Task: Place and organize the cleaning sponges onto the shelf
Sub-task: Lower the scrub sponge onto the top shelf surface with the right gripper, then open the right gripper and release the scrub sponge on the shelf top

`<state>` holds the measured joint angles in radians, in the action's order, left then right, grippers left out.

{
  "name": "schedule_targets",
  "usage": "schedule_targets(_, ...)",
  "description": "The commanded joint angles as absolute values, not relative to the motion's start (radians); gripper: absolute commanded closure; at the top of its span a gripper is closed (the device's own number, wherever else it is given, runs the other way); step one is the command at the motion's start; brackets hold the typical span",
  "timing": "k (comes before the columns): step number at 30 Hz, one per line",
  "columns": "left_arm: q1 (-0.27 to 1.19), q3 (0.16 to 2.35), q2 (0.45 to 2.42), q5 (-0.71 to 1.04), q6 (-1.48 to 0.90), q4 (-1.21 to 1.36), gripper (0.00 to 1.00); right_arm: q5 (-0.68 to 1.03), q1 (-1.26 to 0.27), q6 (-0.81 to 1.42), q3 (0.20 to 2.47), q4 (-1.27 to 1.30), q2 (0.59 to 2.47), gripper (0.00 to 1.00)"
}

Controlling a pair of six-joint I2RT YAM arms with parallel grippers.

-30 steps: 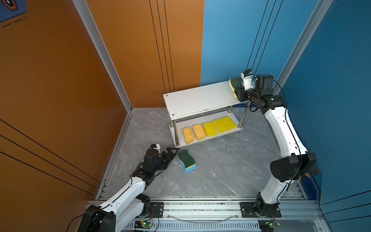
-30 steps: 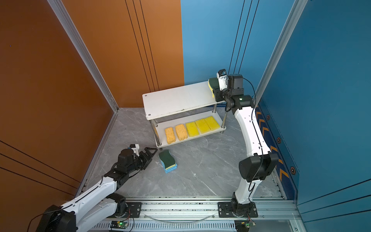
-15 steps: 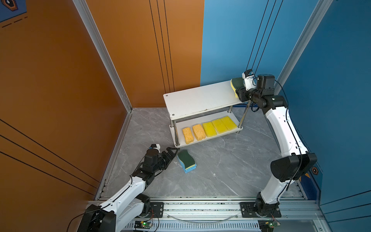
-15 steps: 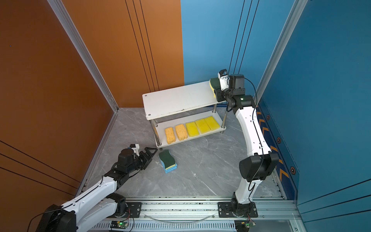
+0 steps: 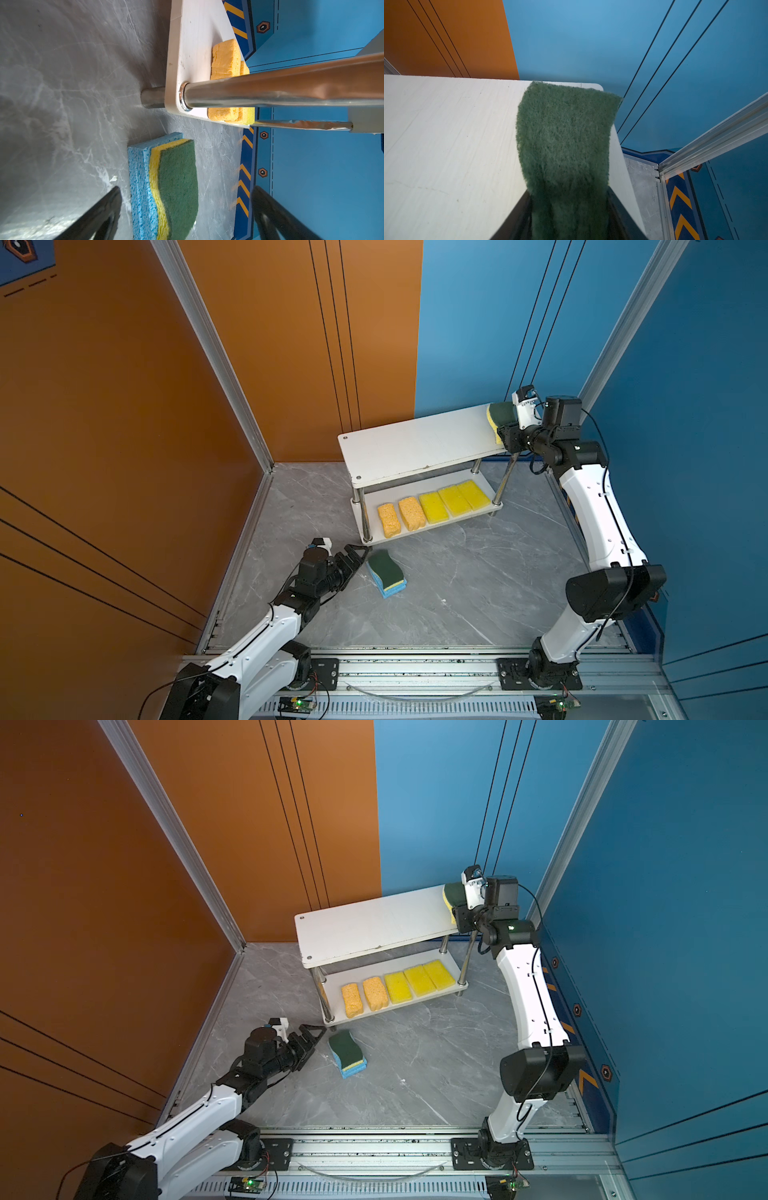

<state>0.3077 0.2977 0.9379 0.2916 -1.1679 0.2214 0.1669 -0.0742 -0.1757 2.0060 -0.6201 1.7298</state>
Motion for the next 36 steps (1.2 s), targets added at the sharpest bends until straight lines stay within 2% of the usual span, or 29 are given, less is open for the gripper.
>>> schedule_targets(1, 0.299, 0.316, 0.921, 0.286, -1.162, 0.236, 0.02, 0.223, -0.072, -0.158, 1.991, -0.661, 1.721, 0.51)
schedule_targets(17, 0.297, 0.312, 0.913, 0.287, -1.163, 0.236, 0.02, 0.197, -0.119, -0.149, 1.993, -0.66, 1.763, 0.48)
schedule_targets(24, 0.297, 0.304, 0.891, 0.279, -1.168, 0.229, 0.02, 0.175, -0.118, -0.147, 1.984, -0.66, 1.773, 0.41)
schedule_targets(32, 0.298, 0.305, 0.883, 0.278, -1.167, 0.221, 0.03, 0.169, -0.118, -0.143, 1.986, -0.658, 1.778, 0.4)
schedule_targets(36, 0.297, 0.305, 0.884, 0.276, -1.169, 0.221, 0.02, 0.166, -0.118, -0.146, 1.985, -0.657, 1.776, 0.36)
